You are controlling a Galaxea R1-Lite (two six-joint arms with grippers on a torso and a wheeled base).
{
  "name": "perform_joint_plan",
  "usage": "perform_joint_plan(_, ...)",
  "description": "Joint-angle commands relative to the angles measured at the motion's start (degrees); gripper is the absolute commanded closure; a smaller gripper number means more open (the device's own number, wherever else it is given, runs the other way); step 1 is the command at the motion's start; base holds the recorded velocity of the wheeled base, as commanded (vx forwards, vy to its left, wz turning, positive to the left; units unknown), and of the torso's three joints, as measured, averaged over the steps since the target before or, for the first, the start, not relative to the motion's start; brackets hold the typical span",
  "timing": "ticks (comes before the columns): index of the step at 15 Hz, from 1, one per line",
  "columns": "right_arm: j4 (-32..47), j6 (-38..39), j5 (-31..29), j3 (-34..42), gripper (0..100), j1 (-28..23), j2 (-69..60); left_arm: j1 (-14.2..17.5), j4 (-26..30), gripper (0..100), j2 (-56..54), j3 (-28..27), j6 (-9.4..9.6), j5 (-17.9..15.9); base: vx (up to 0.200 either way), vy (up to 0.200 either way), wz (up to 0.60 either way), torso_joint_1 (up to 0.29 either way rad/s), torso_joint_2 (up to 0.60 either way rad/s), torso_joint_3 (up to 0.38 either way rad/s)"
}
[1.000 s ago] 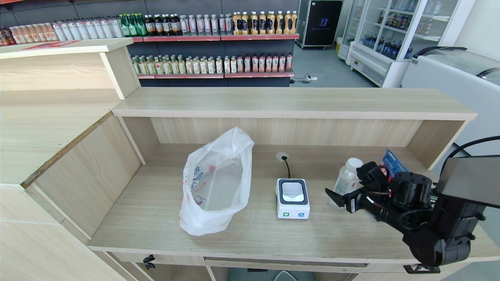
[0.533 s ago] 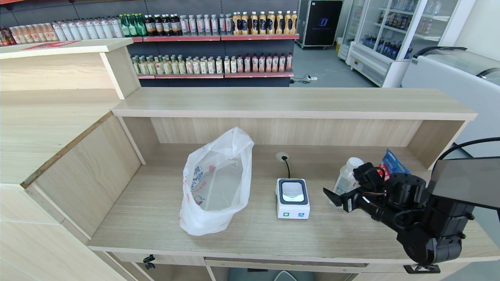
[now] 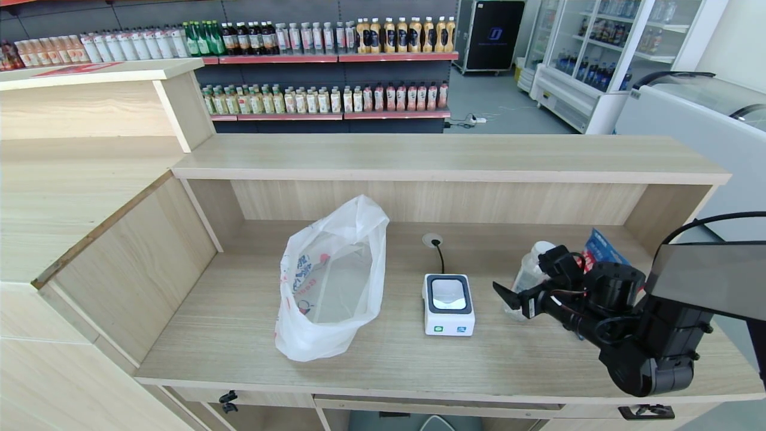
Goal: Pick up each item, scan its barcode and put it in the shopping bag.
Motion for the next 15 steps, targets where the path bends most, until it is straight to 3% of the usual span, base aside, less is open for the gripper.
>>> perform_joint_plan(1, -0.1, -0.1, 0.7, -0.6, 0, -0.1, 0.8, 0.0, 0.0, 0, 0.0, 0.0, 0.02, 0.0, 0.000, 0.000, 0.00, 0.000, 0.00, 0.000)
perform_joint_plan(5, -1.0, 0.0, 2.4, -0.9, 0, -0.2, 1.9, 0.0, 0.0, 0, 0.0, 0.0, 0.02, 0.0, 0.000, 0.000, 0.00, 0.000, 0.00, 0.000)
perform_joint_plan(6, -1.5, 0.0, 2.9, -1.3, 100, -0.3, 2.2, 0.0, 0.0, 0, 0.0, 0.0, 0.02, 0.0, 0.000, 0.000, 0.00, 0.000, 0.00, 0.000)
perform_joint_plan(15, -1.7, 0.7, 2.9, -2.0, 100, -1.2, 1.7, 0.0, 0.0, 0, 0.0, 0.0, 0.02, 0.0, 0.000, 0.000, 0.00, 0.000, 0.00, 0.000)
